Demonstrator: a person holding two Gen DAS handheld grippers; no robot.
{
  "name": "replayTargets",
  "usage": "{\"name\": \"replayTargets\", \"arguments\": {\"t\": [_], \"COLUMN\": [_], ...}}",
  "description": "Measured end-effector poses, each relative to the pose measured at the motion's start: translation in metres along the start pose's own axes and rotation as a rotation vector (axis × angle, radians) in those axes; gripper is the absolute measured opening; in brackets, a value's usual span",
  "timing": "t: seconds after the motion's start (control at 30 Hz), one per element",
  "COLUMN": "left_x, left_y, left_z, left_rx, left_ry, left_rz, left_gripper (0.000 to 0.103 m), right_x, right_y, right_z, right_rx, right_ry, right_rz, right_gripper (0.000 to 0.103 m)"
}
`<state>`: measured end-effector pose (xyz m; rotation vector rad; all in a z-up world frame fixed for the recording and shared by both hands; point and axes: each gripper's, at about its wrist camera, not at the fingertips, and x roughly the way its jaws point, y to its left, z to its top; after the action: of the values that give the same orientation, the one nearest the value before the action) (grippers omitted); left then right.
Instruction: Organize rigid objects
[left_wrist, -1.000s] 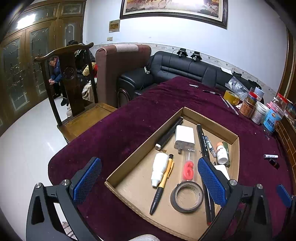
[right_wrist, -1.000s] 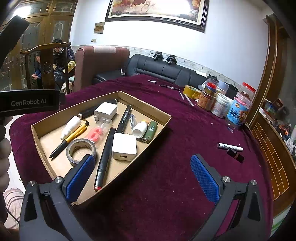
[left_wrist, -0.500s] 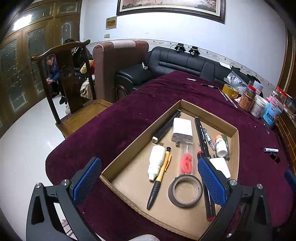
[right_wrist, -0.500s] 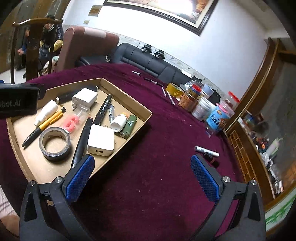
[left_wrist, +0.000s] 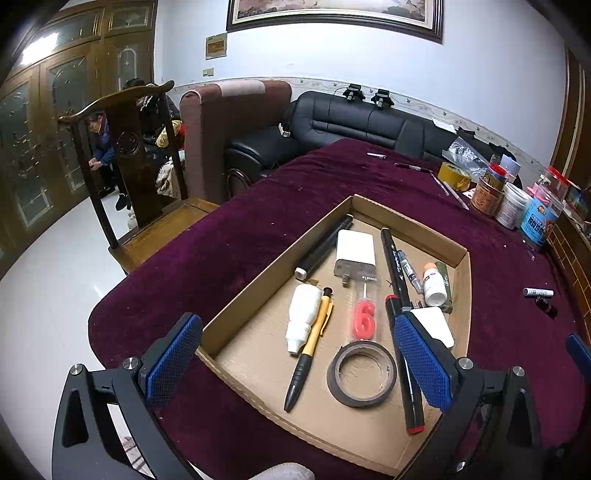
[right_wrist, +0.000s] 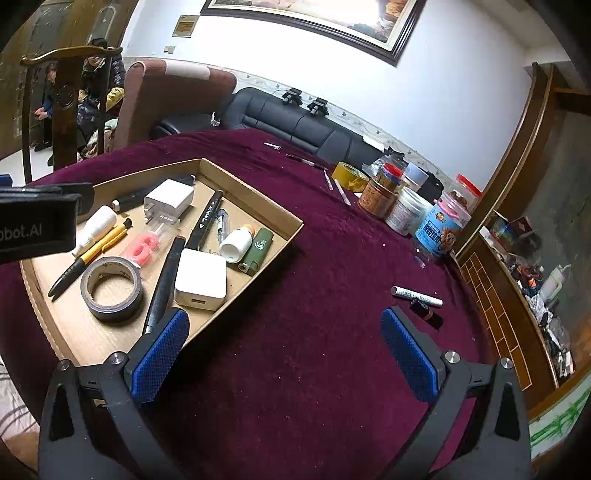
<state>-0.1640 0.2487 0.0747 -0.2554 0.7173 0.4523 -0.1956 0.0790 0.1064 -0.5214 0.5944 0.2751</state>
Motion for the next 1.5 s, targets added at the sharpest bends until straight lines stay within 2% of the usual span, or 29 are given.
{"name": "replayTargets", "arguments": {"t": [1.5], "left_x": [0.0066], "left_y": [-0.0063], "left_z": [-0.0052], "left_rx": [-0.002], "left_ry": [0.048], "left_rz": [-0.010], "left_gripper": [0.102], "right_x": [0.0070], "right_y": [-0.0034], "right_z": [-0.0055], "right_rx": [0.035], "right_ry": [0.018], "right_rz": [0.053], "right_gripper": [0.103]}}
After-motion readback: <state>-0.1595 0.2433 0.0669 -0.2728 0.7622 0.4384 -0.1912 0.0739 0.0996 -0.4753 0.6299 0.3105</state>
